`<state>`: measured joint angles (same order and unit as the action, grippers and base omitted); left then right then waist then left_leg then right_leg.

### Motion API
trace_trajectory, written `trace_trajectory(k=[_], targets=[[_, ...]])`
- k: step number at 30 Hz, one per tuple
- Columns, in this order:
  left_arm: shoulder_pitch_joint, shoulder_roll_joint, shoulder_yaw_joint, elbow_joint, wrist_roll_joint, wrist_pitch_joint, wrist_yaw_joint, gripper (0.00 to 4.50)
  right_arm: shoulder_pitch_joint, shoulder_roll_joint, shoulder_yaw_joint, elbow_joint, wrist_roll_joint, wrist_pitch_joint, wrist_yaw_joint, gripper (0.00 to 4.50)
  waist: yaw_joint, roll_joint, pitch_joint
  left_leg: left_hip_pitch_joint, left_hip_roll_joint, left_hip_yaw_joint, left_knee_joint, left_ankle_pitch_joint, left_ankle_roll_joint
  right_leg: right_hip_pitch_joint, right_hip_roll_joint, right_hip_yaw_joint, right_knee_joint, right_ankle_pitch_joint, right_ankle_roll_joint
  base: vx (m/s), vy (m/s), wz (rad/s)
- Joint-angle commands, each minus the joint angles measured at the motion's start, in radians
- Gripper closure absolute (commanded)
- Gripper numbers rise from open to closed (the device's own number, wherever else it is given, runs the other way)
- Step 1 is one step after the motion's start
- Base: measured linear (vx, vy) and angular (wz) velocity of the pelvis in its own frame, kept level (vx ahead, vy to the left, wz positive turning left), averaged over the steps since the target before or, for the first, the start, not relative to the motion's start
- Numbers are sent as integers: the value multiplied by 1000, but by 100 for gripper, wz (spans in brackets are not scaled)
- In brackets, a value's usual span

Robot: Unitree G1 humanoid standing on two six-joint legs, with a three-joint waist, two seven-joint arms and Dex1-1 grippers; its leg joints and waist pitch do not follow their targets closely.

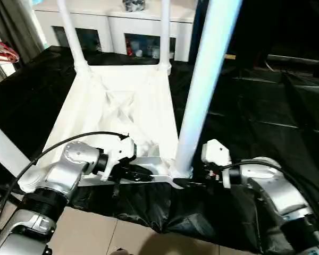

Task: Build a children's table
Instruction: Rotate leg to tighten

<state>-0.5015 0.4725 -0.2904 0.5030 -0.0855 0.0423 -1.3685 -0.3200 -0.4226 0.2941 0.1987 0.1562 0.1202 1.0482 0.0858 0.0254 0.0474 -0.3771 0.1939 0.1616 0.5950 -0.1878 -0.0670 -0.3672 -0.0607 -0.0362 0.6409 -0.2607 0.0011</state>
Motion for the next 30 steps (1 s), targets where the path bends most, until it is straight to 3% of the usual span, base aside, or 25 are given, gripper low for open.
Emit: trace_trajectory(k=[1, 8, 10, 18, 22, 26, 30], targets=[[1, 22, 20, -9, -4, -3, 0, 450, -25, 3, 10, 12, -5, -2, 4, 103, -2, -10, -61, 13, 36, -3, -63, -91, 65, 40, -72, 39, -66, 138, -263, 0, 0, 0], [16, 29, 20, -22, -6, -2, 7, 450, -53, 41, 9, 72, -21, -21, -17, 150, -3, -9, -61, 14, 36, -3, -63, -87, 63, 38, -72, 39, -63, 140, -264, 0, 0, 0], [18, 28, 21, -22, -7, -3, 8, 450, -56, 48, 6, 76, -19, -19, -23, 175, -4, -14, -60, 13, 35, -2, -64, -84, 63, 40, -71, 39, -63, 145, -262, 0, 0, 0], [6, 22, 26, 4, -5, -12, 26, 450, -53, 47, 14, 86, -23, -29, -12, 181, -7, -16, -59, 15, 35, -2, -65, -106, 51, 39, -71, 40, -66, 109, -257, 0, 0, 0], [0, 9, 40, 18, -8, -14, 51, 450, -49, 50, 10, 95, -35, -38, -26, 181, -7, -10, -59, 16, 35, -2, -65, -115, 44, 38, -71, 41, -66, 114, -259, 0, 0, 0], [-20, -22, 58, 40, 15, 2, 160, 450, -59, 93, -16, 144, -82, -48, -167, 181, -11, -13, -57, 17, 34, -1, -68, -140, 25, 37, -70, 41, -69, 82, -259, 0, 0, 0], [-95, -111, 84, 115, 54, 34, 374, 450, -111, 230, -99, 274, -107, -9, -484, 182, -29, -14, -52, 22, 31, -3, -76, -197, -22, 32, -73, 42, -81, -60, -248, 0, 0, 0]])
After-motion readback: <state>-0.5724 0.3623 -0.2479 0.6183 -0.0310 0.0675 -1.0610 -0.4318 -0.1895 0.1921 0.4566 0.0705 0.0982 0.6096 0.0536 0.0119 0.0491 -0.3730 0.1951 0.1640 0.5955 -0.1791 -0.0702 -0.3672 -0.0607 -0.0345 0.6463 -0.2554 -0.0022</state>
